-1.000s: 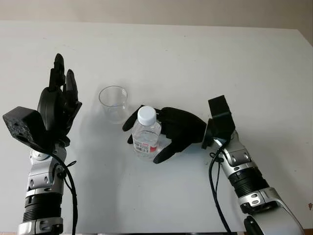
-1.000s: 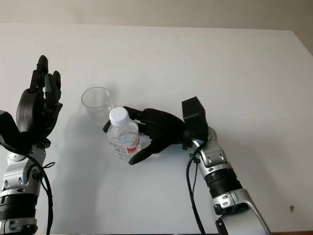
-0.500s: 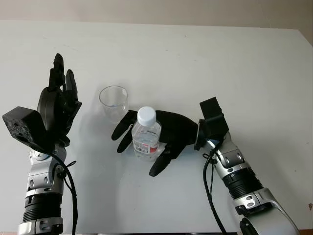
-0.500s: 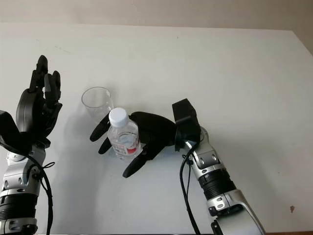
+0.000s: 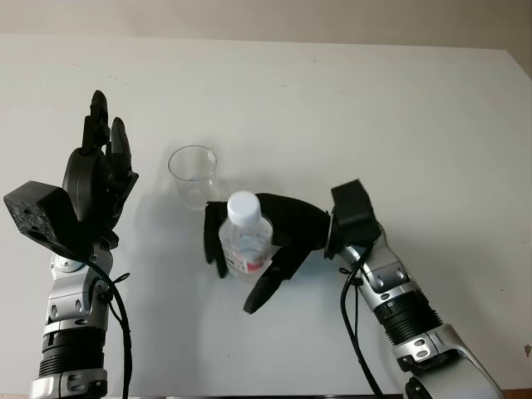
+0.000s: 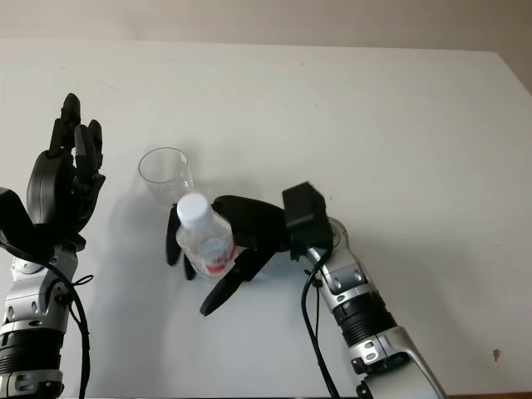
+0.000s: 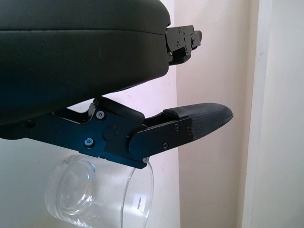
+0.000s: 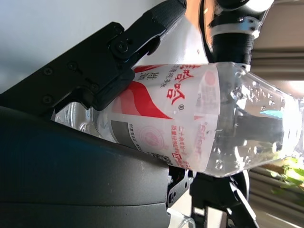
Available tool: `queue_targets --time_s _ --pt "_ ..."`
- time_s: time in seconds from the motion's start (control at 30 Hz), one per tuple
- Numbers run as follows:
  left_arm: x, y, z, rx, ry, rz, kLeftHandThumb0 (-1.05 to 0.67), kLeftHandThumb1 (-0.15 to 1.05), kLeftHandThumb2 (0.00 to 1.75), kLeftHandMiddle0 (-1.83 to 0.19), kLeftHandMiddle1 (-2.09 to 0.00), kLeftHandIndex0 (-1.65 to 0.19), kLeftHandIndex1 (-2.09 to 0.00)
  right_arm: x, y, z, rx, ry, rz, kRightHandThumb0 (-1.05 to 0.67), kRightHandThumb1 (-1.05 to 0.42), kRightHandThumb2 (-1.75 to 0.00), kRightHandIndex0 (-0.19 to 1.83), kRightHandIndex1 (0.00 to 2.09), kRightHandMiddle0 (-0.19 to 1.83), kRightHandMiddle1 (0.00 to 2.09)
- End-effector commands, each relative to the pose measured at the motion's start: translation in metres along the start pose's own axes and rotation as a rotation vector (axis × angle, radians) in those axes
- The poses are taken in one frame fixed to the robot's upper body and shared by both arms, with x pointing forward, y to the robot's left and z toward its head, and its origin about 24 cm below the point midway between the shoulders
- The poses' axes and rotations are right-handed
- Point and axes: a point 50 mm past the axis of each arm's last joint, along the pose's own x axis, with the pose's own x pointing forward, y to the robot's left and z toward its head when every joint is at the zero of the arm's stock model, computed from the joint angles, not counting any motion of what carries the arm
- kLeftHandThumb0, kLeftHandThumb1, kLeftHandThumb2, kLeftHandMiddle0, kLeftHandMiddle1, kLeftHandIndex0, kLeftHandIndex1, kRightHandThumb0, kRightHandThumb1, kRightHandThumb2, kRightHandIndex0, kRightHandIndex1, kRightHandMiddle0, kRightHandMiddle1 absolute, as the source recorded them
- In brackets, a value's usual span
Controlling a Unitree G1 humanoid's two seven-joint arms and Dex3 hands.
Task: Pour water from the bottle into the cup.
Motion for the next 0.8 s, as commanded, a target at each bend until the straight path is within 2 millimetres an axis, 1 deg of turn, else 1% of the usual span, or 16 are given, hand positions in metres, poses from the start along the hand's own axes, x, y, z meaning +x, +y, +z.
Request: queue_targets --time_s 0.0,0.03,0.07,0.17,0.2,0.33,0.43,0.53,0.57,0.67,0.77 --pt "0.002 0.001 0.007 0.003 -0.033 0.002 -0.72 1.05 0.65 0.07 -0.06 0.11 -0.07 -0.001 0.007 -0.007 0.0 0.0 -0.02 -0.33 -0.75 -0.06 1.28 2.09 1.1 2.09" --pt "0.002 0.001 0.007 0.004 -0.035 0.003 -0.72 1.05 0.65 0.07 -0.06 0.1 -0.07 -0.001 0.009 -0.007 -0.009 -0.008 -0.04 -0.31 -0.76 -0.06 1.47 2.09 1.32 2.09" --pt "0.001 0.002 0.007 0.004 -0.037 0.003 -0.72 1.05 0.64 0.07 -0.06 0.1 -0.07 -0.001 0.01 -0.008 -0.009 -0.014 -0.06 -0.3 -0.77 -0.06 1.59 2.09 1.46 2.09" --pt "0.001 0.002 0.007 0.005 -0.038 0.007 -0.72 1.05 0.64 0.06 -0.06 0.09 -0.08 -0.003 0.014 -0.01 -0.016 -0.031 -0.123 -0.28 -0.81 -0.06 1.79 2.09 1.74 2.09" --pt "0.001 0.002 0.007 0.006 -0.037 0.008 -0.73 1.05 0.64 0.06 -0.06 0.08 -0.08 -0.003 0.015 -0.01 -0.022 -0.032 -0.151 -0.28 -0.83 -0.07 1.81 2.09 1.79 2.09" --pt "0.001 0.002 0.007 0.004 -0.041 0.006 -0.72 1.05 0.65 0.06 -0.06 0.08 -0.07 -0.006 0.018 -0.012 -0.073 -0.025 -0.26 -0.31 -0.91 -0.09 1.83 2.09 1.83 2.09" --pt "0.001 0.003 0.006 0.006 -0.039 0.007 -0.73 1.05 0.63 0.07 -0.05 0.09 -0.07 -0.007 0.016 -0.014 -0.096 -0.004 -0.315 -0.26 -0.98 -0.1 1.83 2.09 1.83 2.09" --pt "0.001 0.003 0.005 0.006 -0.038 0.006 -0.72 1.05 0.64 0.07 -0.05 0.09 -0.07 -0.009 0.009 -0.013 -0.086 -0.013 -0.364 -0.15 -1.04 -0.14 1.83 2.09 1.83 2.09" --pt "0.001 0.004 0.005 0.006 -0.036 0.007 -0.72 1.05 0.64 0.06 -0.06 0.09 -0.07 -0.01 0.004 -0.012 -0.081 -0.021 -0.387 -0.14 -1.04 -0.17 1.83 2.09 1.83 2.09" --pt "0.001 0.005 0.005 0.005 -0.034 0.01 -0.73 1.05 0.64 0.06 -0.05 0.09 -0.06 -0.012 -0.017 -0.003 -0.07 -0.06 -0.492 -0.15 -1.05 -0.24 1.83 2.09 1.83 2.09" --pt "0.0 0.005 0.004 -0.002 -0.032 0.011 -0.73 1.05 0.63 0.06 -0.05 0.1 -0.06 -0.015 -0.044 0.012 -0.087 -0.09 -0.598 -0.15 -1.05 -0.27 1.83 2.09 1.83 2.09"
